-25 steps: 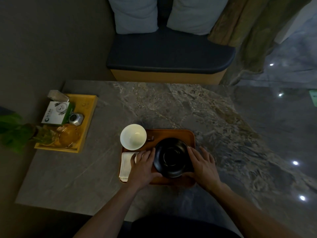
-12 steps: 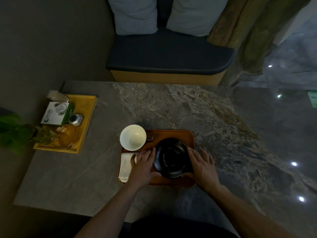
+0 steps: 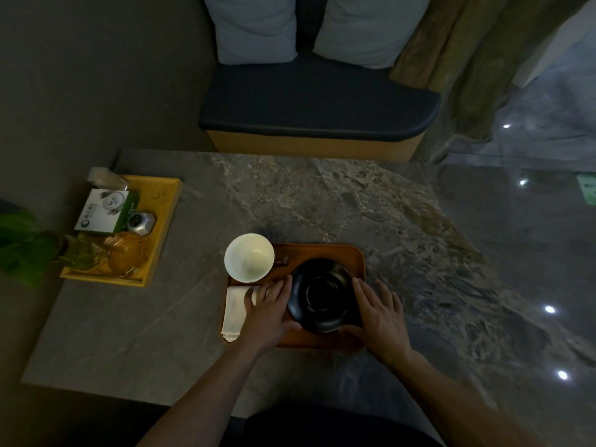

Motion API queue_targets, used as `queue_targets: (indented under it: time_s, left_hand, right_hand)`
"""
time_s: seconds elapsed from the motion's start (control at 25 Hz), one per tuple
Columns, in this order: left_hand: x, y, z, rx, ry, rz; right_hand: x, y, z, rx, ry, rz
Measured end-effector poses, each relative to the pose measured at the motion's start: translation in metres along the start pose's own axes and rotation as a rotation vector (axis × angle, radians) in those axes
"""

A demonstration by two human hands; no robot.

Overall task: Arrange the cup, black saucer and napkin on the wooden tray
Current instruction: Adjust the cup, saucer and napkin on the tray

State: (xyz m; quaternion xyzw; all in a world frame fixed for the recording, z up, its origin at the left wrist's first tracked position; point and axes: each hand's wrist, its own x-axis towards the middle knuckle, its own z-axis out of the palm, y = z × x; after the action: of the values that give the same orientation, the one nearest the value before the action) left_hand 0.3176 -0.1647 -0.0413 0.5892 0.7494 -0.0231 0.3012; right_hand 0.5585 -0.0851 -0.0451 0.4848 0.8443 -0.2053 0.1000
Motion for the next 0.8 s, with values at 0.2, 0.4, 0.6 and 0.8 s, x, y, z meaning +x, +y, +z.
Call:
queue_targets:
  time_s: [0.2, 0.4, 0.6, 0.8]
  left_hand:
    - [-0.0006, -0.0004, 0.0003, 0.002, 0.000, 0.003]
    - [-0.0010, -0.0006, 0.0011, -0.008, -0.001, 0.006]
    - [-0.0012, 0.0005, 0.0006, 0.016, -0.008, -0.004]
    - [-0.0068, 0.0026, 0.0003, 0.033, 0.026, -0.014]
  right_hand:
    - [-0.0007, -0.0013, -0.0006, 0.007, 0.007, 0.012]
    - [-0.0020, -0.0022, -0.0001, 0.004, -0.003, 0.031]
    - [-0.0009, -0.0024, 0.0007, -0.006, -0.004, 0.032]
    - [-0.0011, -0.0031, 0.0002, 0.027, -0.020, 0.042]
